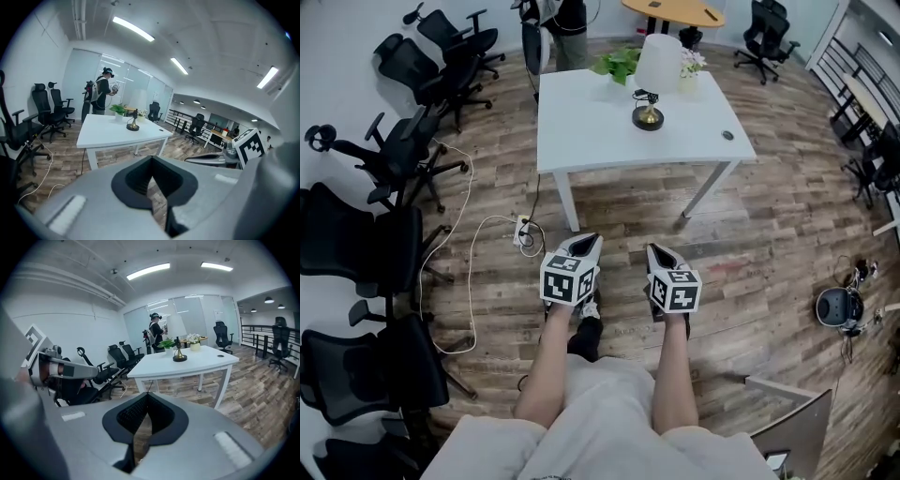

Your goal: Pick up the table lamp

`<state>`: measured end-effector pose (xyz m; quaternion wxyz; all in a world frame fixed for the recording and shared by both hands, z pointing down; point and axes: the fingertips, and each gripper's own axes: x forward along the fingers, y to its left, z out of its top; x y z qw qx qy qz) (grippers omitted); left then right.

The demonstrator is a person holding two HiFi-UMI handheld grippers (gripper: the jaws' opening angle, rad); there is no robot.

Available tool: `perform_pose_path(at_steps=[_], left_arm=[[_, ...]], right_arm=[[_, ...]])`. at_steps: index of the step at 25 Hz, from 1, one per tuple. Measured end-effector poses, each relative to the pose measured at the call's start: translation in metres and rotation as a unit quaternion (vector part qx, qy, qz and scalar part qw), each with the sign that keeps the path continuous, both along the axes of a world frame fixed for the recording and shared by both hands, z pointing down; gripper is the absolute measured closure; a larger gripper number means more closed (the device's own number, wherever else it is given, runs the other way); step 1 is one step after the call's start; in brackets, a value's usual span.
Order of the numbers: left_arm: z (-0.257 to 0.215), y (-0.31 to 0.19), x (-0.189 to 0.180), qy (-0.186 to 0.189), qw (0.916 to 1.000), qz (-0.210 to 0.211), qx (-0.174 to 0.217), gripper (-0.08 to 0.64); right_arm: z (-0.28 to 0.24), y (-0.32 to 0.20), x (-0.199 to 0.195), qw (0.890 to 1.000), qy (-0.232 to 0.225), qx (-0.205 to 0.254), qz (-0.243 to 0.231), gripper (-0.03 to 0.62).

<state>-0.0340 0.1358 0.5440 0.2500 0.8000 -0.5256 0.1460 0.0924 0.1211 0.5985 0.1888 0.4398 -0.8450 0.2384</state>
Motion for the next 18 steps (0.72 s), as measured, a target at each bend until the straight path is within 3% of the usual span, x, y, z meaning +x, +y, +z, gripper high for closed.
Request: perform_pose_path(at_steps=[5, 12, 18], left_arm=[[-0.004, -0.049, -0.016, -0.002, 1.0000, -0.004, 0.006, 0.560], [-0.017, -0.124, -0.013, 0.020, 0.9993, 0.025, 0.018, 0.560], [-0.025, -0.185, -0.022, 0.011, 0.9979, 0.054, 0.033, 0.560]], right_arm=[[-0.008, -0.044, -0.013, 1.000, 0.009, 0.006, 0.001, 0.569], [-0.021, -0.106, -0.023, 0.999, 0.034, 0.026, -0.007, 0.571], [-0.022, -0.168, -0.031, 0.999, 0.020, 0.027, 0.031, 0.571]])
